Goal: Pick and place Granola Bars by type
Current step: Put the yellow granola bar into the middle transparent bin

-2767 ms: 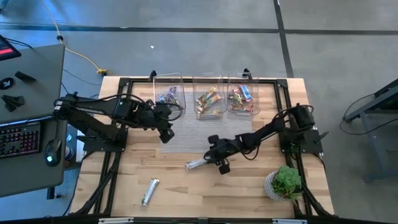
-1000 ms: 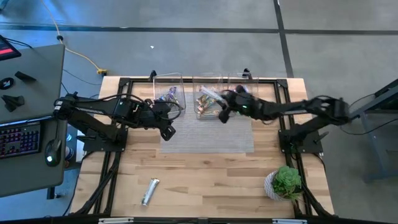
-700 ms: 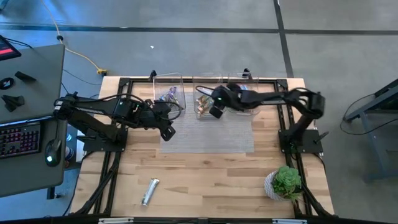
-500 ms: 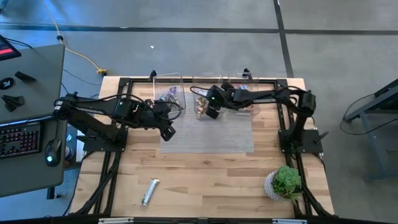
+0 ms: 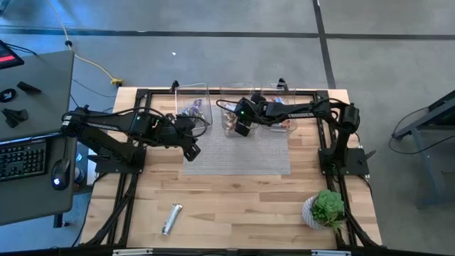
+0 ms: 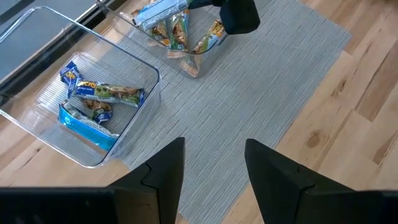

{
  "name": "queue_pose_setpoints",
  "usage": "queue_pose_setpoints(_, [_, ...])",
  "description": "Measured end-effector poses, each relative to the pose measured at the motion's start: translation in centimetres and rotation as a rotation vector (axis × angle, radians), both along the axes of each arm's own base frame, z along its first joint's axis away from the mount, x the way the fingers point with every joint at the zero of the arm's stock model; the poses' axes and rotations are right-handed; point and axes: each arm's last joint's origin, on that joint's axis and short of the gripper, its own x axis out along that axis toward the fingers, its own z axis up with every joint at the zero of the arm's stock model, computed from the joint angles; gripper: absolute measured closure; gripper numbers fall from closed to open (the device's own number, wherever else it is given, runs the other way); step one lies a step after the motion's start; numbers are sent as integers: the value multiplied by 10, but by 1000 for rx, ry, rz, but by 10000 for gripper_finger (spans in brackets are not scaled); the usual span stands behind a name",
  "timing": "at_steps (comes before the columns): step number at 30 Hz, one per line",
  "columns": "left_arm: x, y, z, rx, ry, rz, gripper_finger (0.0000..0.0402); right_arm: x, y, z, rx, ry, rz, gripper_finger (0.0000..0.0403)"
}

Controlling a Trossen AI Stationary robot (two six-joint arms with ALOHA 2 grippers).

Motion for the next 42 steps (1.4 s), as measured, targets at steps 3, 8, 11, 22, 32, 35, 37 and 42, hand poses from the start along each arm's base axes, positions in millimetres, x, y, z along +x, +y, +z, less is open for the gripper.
queue_pose_setpoints(3, [0, 0, 0, 0, 0, 0, 238, 0, 1, 2, -44, 26, 13, 284])
queue_pose_setpoints(8, [0, 0, 0, 0, 0, 0, 238, 2, 10, 6, -145, 80, 49, 284])
queue_pose_setpoints(11, [0, 0, 0, -1, 0, 0, 238, 4, 16, 7, -212, 139, 111, 284])
queue_pose_setpoints(22, [0, 0, 0, -1, 0, 0, 238, 8, 24, 8, -222, 146, 208, 284])
queue_pose_setpoints(32, [0, 0, 0, -1, 0, 0, 238, 7, 17, 8, -217, 140, 221, 284])
queue_pose_setpoints(35, [0, 0, 0, -1, 0, 0, 238, 6, 14, 8, -216, 140, 216, 284])
queue_pose_setpoints(37, [0, 0, 0, -1, 0, 0, 238, 6, 14, 8, -218, 141, 214, 284])
queue_pose_setpoints(42, [0, 0, 0, -17, 2, -9, 238, 6, 14, 8, -219, 143, 216, 284])
